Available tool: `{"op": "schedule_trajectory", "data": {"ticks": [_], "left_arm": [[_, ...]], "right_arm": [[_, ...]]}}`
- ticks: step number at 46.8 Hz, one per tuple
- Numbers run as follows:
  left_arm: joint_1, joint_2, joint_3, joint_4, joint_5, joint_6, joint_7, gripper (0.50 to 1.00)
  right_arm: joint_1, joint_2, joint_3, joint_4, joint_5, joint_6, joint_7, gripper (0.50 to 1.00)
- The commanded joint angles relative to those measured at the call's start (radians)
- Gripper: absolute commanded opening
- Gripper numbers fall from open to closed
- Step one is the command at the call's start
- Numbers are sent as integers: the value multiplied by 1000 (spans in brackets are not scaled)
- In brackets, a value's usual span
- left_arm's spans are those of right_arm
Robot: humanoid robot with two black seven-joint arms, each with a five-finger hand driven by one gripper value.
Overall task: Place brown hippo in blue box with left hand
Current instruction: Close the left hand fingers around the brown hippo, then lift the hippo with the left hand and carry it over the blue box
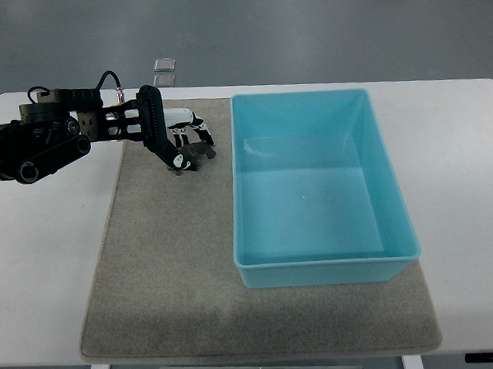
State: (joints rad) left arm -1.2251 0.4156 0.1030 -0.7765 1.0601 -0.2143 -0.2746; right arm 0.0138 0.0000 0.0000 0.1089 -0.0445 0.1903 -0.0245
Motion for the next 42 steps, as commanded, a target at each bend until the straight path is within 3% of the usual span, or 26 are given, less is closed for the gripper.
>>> {"op": "schedule_trajectory", "data": {"ticks": [1,42], "left_arm": [[1,0,0,0,0,16,0,500],[-158,-1,-68,-38,-20,87,0,500]], "right_arm": [[0,0,0,0,0,0,0,936],[0,0,0,0,0,0,0,936]]}}
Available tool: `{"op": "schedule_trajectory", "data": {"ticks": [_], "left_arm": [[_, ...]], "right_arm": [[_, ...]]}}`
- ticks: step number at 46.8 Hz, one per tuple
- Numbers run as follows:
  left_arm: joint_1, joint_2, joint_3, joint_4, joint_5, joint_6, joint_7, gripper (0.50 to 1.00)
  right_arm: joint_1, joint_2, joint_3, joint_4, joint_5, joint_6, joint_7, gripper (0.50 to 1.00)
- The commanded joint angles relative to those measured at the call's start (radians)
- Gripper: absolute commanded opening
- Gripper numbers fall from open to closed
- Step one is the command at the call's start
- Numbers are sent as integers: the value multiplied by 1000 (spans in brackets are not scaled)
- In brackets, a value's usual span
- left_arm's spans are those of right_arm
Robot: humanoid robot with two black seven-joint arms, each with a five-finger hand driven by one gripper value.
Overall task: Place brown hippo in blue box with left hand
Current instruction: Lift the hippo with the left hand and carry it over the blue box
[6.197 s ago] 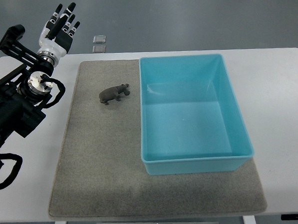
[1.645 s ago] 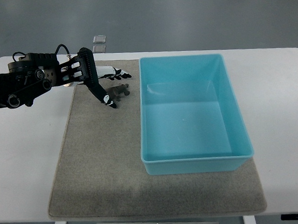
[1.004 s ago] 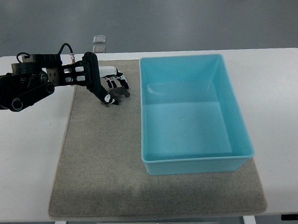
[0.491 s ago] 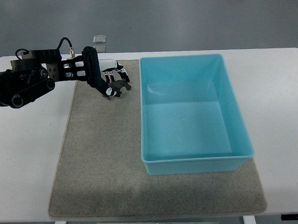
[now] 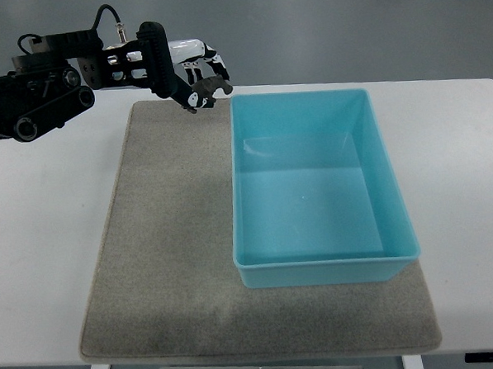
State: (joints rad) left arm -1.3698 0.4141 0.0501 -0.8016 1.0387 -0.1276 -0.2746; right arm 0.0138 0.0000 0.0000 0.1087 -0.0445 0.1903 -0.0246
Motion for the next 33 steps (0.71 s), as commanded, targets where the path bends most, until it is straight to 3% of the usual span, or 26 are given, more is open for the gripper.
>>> {"op": "schedule_trajectory", "data": {"ticks": [1,33], "left_arm": [[-20,0,-18,-16,1,2,0,500],[28,-149,-82,-33,7,19,2,500]], "right_arm": [[0,0,0,0,0,0,0,936],[0,0,0,0,0,0,0,936]]}}
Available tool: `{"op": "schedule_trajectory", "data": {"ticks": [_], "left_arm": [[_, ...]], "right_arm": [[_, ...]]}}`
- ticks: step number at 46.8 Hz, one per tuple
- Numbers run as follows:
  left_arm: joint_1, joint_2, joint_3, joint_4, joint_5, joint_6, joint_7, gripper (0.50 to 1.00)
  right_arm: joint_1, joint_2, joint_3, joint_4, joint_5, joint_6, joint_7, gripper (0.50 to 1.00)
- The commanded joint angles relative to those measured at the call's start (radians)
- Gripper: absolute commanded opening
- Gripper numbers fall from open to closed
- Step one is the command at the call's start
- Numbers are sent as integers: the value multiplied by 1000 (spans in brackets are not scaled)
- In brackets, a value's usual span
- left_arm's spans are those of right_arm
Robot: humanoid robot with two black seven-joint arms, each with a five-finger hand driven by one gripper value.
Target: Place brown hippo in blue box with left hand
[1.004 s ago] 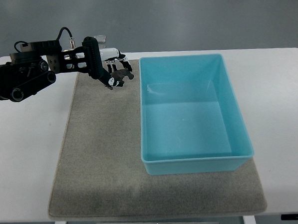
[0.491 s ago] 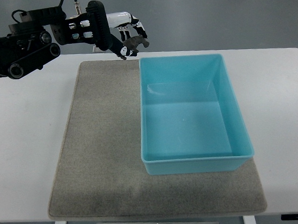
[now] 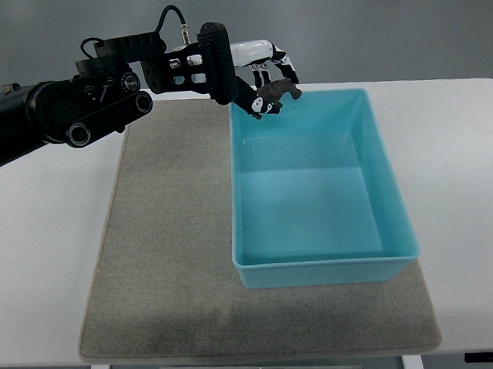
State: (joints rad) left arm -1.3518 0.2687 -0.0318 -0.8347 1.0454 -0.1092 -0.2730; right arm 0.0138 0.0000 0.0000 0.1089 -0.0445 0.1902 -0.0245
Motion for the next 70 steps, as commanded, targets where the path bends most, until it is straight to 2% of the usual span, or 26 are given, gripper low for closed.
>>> {"op": "schedule_trajectory", "data": {"ticks": [1,11,12,15,19,22,27,29,35,57,58,60,62,70], "left_arm": [[14,-5,1,0,1,0,0,500],[42,-26,1,0,4,0,1,500],[45,-29,1,0,4,0,1,525],[48,-36,1,0,4,0,1,647],[51,-36,1,0,4,0,1,677],[56,-36,1,0,2,0,1,790],[62,-36,1,0,2,0,1,814],[62,-36,1,0,2,0,1,844],[62,-36,0,0,-1,0,1,878],[60,-25,-46,17,-8,5,1,881],[59,-23,-48,23,-8,9,1,887],[57,-22,-51,40,-8,25,1,953],[54,-22,-51,65,-8,40,1,988],[56,-22,-54,160,-14,77,0,992]], "right_arm": [[0,0,0,0,0,0,0,936],[0,0,0,0,0,0,0,936],[0,0,0,0,0,0,0,936],[0,0,0,0,0,0,0,936],[0,0,0,0,0,0,0,936],[0,0,0,0,0,0,0,936],[0,0,0,0,0,0,0,936],[0,0,0,0,0,0,0,936],[0,0,0,0,0,0,0,936],[0,0,0,-2,0,0,0,936],[0,0,0,0,0,0,0,936],[0,0,0,0,0,0,0,936],[0,0,0,0,0,0,0,936],[0,0,0,0,0,0,0,936]]}}
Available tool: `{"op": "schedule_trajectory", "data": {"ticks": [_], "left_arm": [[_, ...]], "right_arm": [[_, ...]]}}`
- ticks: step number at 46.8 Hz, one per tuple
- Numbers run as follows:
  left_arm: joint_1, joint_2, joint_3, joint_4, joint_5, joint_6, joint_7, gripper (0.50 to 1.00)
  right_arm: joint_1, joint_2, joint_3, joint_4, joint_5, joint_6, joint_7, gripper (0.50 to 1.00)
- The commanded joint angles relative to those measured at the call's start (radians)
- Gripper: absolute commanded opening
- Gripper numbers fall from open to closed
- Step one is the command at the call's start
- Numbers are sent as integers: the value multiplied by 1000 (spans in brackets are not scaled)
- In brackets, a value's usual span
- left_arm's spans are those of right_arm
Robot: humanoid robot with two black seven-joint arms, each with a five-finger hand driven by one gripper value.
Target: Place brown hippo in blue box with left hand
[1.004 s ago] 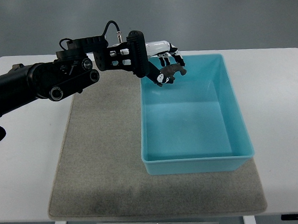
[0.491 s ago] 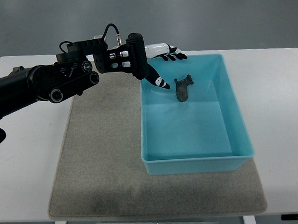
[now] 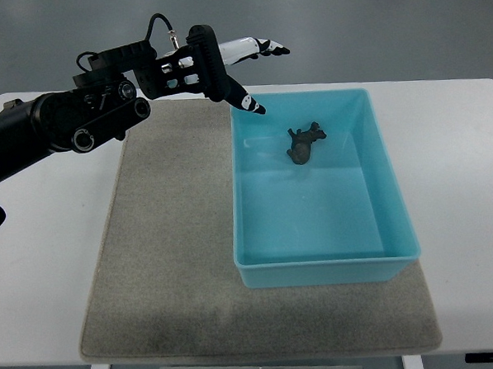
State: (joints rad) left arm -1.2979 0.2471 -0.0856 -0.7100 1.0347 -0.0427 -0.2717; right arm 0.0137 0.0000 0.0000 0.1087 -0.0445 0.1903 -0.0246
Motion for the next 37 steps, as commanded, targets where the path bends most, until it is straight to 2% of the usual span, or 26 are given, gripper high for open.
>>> {"op": "schedule_trajectory", "data": {"ticks": [1,14,24,32,37], "left_arm": [[3,0,0,46,-10,12,-1,992],[3,0,0,158,-257,17,0,992],[6,-6,3,239,-554,44,6,994],[9,-11,3,319,-852,55,89,992],[29,-14,0,336,-993,60,94,992]], "right_arm": [[0,0,0,0,0,0,0,936],[0,0,0,0,0,-2,0,936],[0,0,0,0,0,0,0,936],[0,0,0,0,0,0,0,936],[0,0,0,0,0,0,0,936]]}}
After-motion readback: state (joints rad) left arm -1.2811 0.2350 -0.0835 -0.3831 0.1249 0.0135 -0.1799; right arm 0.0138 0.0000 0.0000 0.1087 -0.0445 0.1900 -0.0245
